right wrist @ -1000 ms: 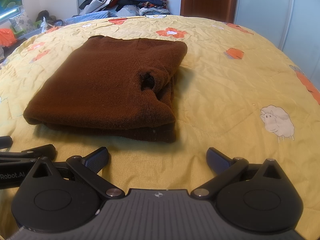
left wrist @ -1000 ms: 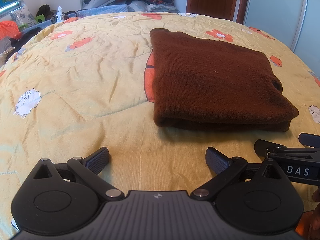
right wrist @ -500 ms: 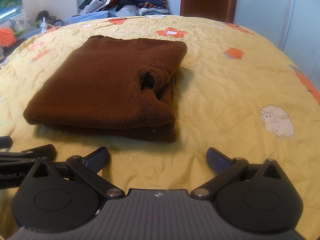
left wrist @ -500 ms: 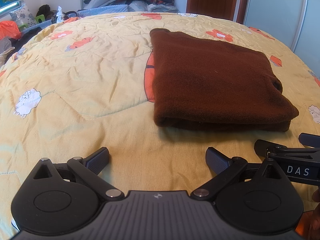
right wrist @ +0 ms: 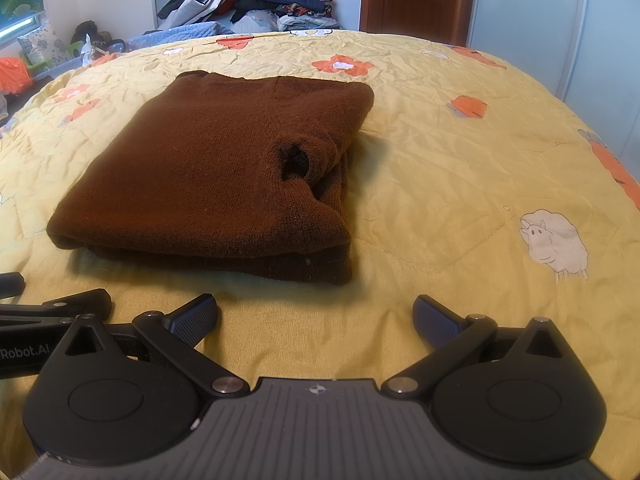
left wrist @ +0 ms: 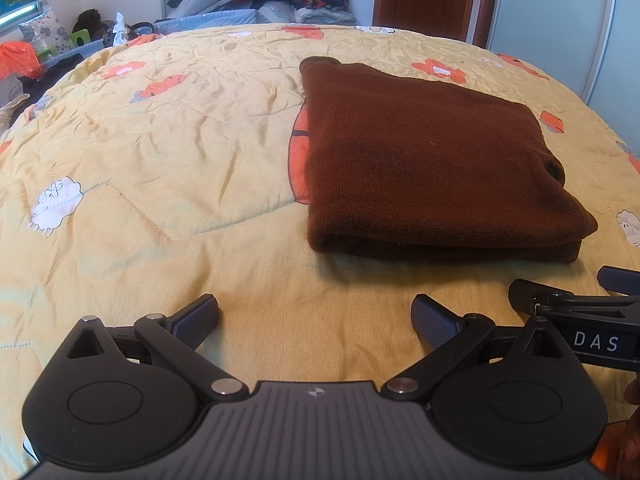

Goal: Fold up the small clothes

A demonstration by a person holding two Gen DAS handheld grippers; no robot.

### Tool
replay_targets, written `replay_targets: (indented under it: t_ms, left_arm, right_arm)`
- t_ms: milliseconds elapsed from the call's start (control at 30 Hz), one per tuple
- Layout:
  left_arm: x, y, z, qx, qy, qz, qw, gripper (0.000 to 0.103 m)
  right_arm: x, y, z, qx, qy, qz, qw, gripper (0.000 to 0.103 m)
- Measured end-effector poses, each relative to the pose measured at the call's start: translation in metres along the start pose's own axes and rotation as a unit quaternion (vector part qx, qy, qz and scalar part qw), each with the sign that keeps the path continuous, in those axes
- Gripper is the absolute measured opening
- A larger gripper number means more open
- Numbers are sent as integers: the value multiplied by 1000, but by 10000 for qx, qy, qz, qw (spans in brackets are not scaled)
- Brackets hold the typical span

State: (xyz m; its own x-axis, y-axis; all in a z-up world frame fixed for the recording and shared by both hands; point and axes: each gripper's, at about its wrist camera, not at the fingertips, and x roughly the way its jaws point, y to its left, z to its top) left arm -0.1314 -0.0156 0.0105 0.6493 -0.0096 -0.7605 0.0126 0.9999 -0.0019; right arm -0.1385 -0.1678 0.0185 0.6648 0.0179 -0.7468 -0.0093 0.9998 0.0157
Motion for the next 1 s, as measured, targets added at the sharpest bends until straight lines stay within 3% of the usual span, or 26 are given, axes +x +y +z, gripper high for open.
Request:
replay_targets:
  t_ms: [1000]
  left_arm:
    - [-1, 0, 1, -78, 13, -3, 10000, 103]
  right_arm:
    - [1, -1, 0, 9, 22, -1, 10000, 103]
